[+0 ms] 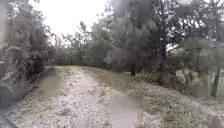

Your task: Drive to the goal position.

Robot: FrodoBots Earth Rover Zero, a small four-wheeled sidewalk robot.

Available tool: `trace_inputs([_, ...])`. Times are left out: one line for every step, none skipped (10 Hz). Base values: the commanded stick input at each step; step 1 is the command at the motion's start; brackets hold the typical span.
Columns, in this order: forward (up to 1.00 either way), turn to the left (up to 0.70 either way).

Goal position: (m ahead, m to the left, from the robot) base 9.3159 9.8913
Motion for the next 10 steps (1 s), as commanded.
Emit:
trace_inputs([0.00,0.00])
trace_inputs([0.00,0.00])
trace_inputs([0.00,0.00])
trace_inputs([0.00,0.00])
trace_inputs([0.06,0.00])
trace_inputs([0.14,0.00])
trace_inputs([0.70,0.00])
trace_inputs([0.70,0.00])
trace_inputs([0.70,0.00])
trace_inputs([0.70,0.00])
